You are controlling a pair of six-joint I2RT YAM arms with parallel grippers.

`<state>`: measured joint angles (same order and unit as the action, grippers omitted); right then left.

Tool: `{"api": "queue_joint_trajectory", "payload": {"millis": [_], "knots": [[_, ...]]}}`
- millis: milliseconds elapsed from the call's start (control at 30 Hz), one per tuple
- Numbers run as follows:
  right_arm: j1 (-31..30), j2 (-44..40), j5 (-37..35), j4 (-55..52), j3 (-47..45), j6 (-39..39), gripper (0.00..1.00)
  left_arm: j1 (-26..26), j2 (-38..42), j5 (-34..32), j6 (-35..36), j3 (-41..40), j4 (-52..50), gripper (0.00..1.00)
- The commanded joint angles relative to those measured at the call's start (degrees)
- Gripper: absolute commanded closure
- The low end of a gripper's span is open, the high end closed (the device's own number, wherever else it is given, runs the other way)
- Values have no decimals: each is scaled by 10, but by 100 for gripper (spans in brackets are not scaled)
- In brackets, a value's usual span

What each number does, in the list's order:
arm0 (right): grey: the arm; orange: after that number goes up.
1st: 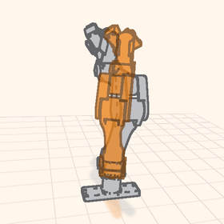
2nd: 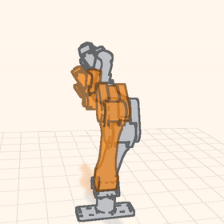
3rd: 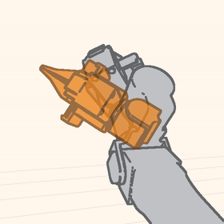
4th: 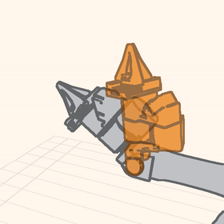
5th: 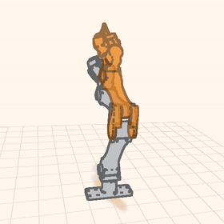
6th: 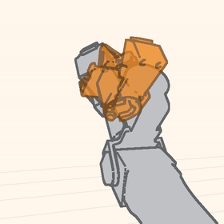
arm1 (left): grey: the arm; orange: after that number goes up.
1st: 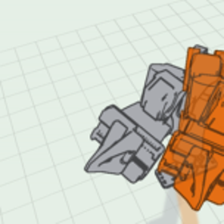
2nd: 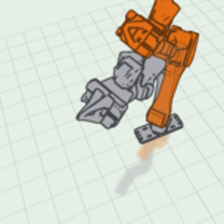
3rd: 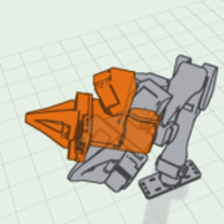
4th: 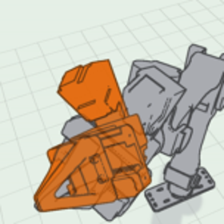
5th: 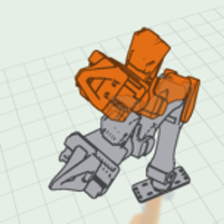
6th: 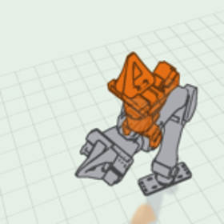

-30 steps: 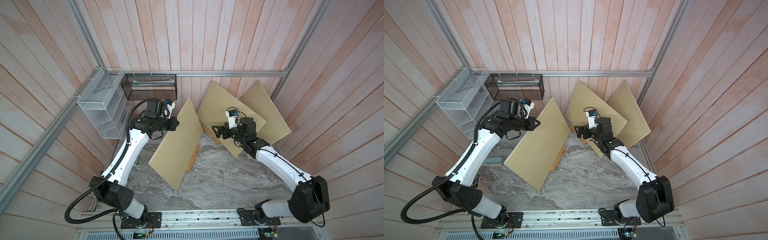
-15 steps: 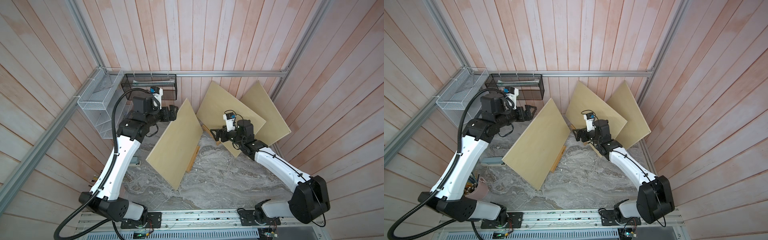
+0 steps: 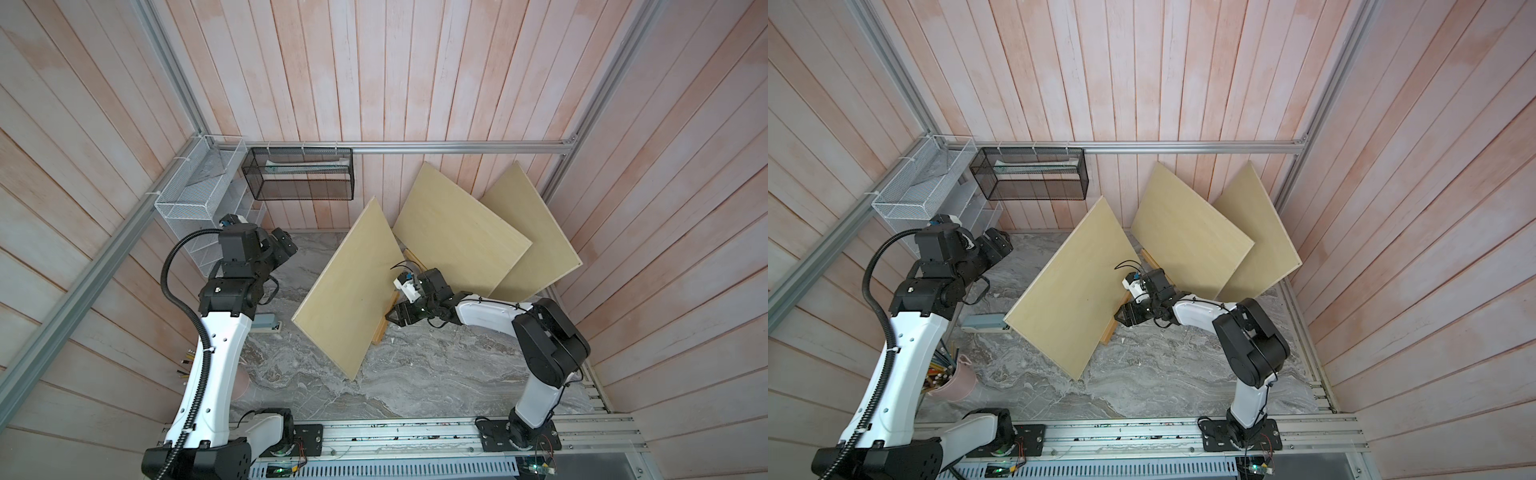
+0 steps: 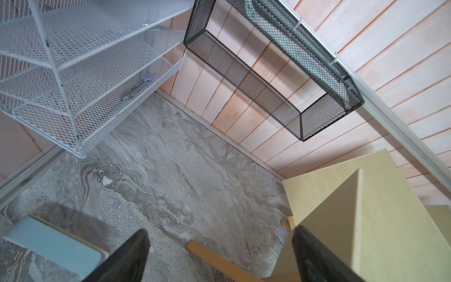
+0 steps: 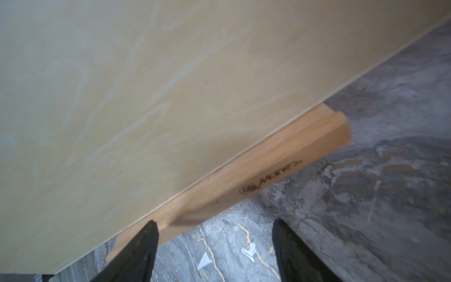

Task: Assemble the easel
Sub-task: Place the drawing board on the easel, then move the easel to the center of the board.

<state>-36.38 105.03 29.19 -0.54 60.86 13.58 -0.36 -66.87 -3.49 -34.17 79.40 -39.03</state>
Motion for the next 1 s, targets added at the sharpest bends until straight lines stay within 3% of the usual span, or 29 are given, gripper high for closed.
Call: {"api": "queue_joint_trajectory", "payload": {"millis": [0,467,767,967], "knots": [[2,22,66,-32,33,-15,26,3,19,-7,-5,6,5,5],[34,95,99,19,40,2,38,4,22,-27,10,12,-4,4],[41,111,81,67,64,51,63,4,24,-34,17,9,-8,3],[42,130,67,77,91,80,71,4,26,-41,24,6,-13,3]]}}
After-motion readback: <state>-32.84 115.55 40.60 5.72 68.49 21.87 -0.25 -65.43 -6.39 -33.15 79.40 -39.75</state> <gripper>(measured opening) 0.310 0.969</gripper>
